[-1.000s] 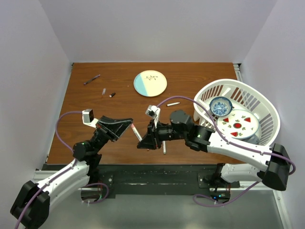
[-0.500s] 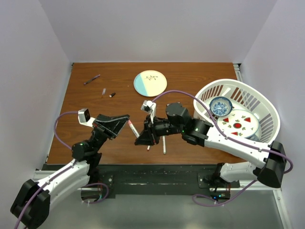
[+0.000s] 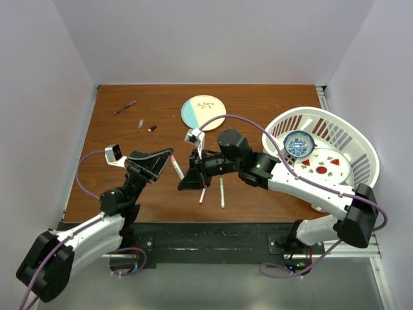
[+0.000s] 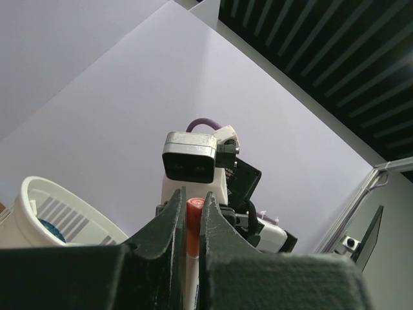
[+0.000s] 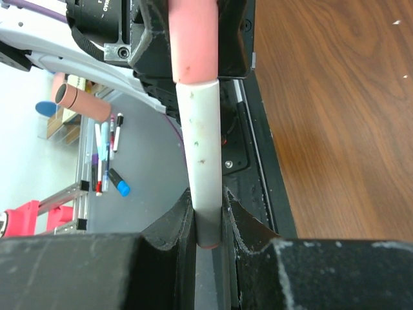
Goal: Insert the pens into the pen caps
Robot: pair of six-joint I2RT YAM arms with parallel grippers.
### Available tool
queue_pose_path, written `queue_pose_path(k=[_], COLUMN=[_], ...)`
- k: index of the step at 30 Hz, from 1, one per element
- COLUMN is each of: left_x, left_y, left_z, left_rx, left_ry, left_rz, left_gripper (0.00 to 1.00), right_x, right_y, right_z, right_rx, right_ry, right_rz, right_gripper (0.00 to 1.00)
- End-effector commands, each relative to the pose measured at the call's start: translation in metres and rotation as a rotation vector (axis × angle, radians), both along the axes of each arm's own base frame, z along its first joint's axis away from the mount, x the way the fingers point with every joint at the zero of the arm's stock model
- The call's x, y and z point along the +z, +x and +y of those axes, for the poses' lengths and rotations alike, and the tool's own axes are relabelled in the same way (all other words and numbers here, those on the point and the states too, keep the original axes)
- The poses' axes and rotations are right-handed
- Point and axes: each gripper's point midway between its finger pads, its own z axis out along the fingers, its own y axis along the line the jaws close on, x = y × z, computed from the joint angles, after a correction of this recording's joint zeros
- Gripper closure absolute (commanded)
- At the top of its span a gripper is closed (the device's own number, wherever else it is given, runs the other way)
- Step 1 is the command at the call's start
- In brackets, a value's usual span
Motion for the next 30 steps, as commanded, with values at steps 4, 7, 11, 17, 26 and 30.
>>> queue_pose_path(k=[4,7,11,17,26,30], left_x=[-0.152,-0.157,-0.150,-0.140,-0.115,-0.119], left_y=[-0.105,-0.103,-0.105,-0.113,-0.086,-0.052], left_z=[-0.047,-0.048,-0.046,-0.044,-0.059,-0.070], left_rx=[-0.576,-0.561,-0.561,-0.600,-0.545,-0.430], left_ry=[0.482,0.500,0.488,0.431,0.462,0.567], left_rz=[0.126,0.133,0.096,0.094,0.105,0.164], left_gripper=[1.00,1.00,1.00,1.00,1.00,1.00], right_x=[0.245,0.247,0.253,0.238,0.175,0.128], right_y=[0.109,0.117,0.114,0.125,0.128,0.121], right_z=[-0.040,-0.041,-0.039,-0.012,-0.008,-0.021], right_rx=[-0.409,-0.439,-0.412,-0.347,-0.345,-0.370], right_ry=[0.711,0.674,0.699,0.688,0.541,0.438], right_rz=[-0.411,-0.441,-0.460,-0.381,-0.336,-0.308], right_gripper=[1.00,1.00,1.00,1.00,1.00,0.95])
